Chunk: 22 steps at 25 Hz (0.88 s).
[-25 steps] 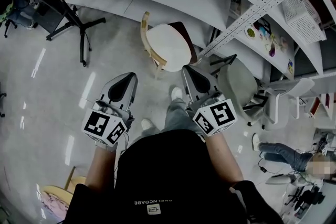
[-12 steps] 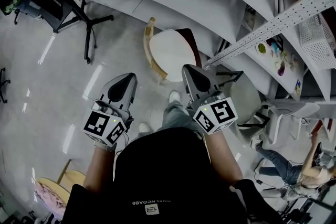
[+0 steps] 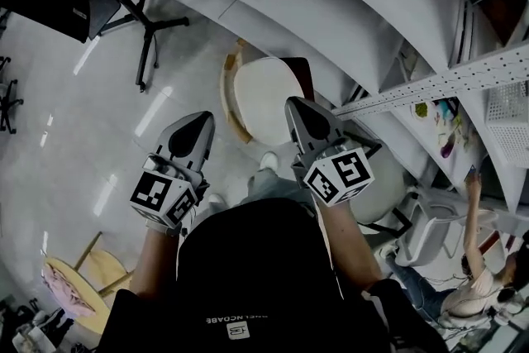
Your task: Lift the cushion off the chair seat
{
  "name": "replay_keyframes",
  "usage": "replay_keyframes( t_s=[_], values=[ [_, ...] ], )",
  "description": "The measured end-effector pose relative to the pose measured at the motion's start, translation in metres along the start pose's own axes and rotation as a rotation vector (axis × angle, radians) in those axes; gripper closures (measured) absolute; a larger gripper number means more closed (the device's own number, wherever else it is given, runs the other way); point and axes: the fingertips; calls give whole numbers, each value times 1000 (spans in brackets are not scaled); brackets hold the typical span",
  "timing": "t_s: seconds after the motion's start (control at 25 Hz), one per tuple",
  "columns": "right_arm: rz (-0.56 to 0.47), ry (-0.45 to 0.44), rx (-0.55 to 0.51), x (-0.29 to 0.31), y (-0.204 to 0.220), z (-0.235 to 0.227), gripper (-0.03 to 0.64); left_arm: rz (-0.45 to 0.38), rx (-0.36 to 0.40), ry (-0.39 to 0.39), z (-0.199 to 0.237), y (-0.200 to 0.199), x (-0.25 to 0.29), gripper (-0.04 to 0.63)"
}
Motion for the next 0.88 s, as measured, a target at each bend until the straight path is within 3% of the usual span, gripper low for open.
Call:
replay_keyframes(
  t_s=[0.44, 0.88],
  values=[
    [59, -91, 16, 36, -3, -67, 606, 32, -11, -124, -2, 2, 52, 583],
    [172, -136, -27, 67, 36, -100, 604, 35, -71, -216, 18, 21, 68, 581]
  ],
)
Point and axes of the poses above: the fingertips, and each gripper's own axes: x forward along the fingers, z to its left, y out of its underside, and after that the axes turned 7 degrees about y, right-handed
